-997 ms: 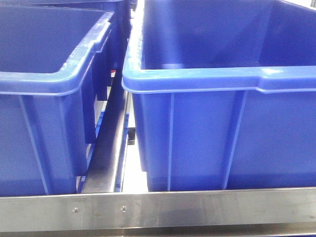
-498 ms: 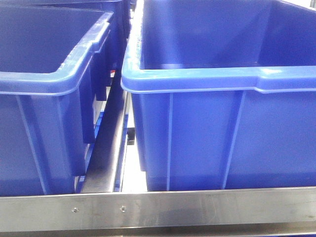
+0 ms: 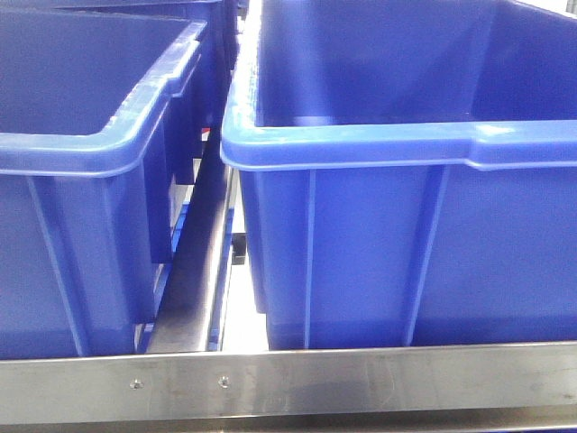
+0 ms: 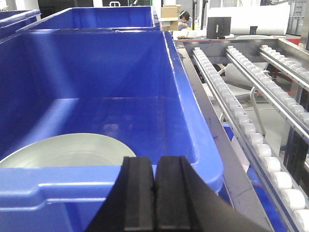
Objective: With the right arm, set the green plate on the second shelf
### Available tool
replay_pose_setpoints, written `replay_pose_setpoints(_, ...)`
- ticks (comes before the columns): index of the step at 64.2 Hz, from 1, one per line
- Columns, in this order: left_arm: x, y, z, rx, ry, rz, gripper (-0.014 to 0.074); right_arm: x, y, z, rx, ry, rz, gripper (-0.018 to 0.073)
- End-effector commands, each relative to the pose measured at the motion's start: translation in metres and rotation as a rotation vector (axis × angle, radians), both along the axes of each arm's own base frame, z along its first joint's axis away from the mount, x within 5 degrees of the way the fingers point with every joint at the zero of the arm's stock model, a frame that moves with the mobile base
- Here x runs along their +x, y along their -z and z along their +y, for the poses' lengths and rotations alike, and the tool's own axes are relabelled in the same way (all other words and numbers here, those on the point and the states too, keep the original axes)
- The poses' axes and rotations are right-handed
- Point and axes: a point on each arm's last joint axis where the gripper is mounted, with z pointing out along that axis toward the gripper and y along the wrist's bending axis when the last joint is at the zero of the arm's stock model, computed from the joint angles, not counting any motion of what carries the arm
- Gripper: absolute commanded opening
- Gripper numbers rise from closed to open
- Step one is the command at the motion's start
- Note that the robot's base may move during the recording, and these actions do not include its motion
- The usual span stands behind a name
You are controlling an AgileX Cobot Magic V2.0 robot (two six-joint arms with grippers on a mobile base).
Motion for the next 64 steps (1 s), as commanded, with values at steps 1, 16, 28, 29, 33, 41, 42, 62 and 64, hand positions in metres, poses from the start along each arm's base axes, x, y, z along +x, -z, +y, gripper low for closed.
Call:
replay_pose_setpoints(1, -0.0005, 0.0060, 0.0008, 0.000, -0.008, -0.056, 0.0130, -0.0009, -0.0136, 0.0001, -0.013, 0.000, -0.098, 0.0050)
replay_pose_setpoints(16, -0.0005, 0.0060, 0.0007, 0.008, -0.009, -0.056, 0.0130, -0.0009, -0.0136, 0.0001, -0.013, 0.000, -0.098, 0.0050)
replay_pose_setpoints(28, -0.0005, 0.0059, -0.0004, 0.107, -0.012, -0.054, 0.0130, -0.0009, -0.0136, 0.0001, -0.013, 0.000, -0.098, 0.0050)
replay_pose_setpoints(29, -0.0005, 0.0059, -0.0004, 0.107, -0.012, -0.054, 0.0130, -0.0009, -0.0136, 0.0001, -0.013, 0.000, -0.098, 0.0050)
replay_pose_setpoints(33, -0.0005, 0.0059, -0.0004, 0.107, -0.012, -0.054, 0.0130, -0.0009, -0.0136, 0.0001, -0.013, 0.000, -0.098, 0.0050)
replay_pose_setpoints(41, -0.0005, 0.0059, -0.0015, 0.117, 0.006, -0.054, 0.0130, -0.0009, -0.0136, 0.0001, -0.013, 0.000, -0.098, 0.0050)
replay_pose_setpoints(42, -0.0005, 0.0059, -0.0018, 0.119, 0.010, -0.055, 0.0130, -0.0009, -0.0136, 0.0001, -0.013, 0.000, -0.098, 0.0050)
replay_pose_setpoints(62, -0.0006, 0.0059, -0.0054, 0.139, 0.071, -0.059, 0.0130, -0.0009, -0.0136, 0.0001, -0.013, 0.000, -0.098, 0.0050)
replay_pose_setpoints(64, -0.0006, 0.0059, -0.0054, 0.139, 0.071, -0.059, 0.0130, -0.0009, -0.0136, 0.0001, -0.013, 0.000, -0.098, 0.0050)
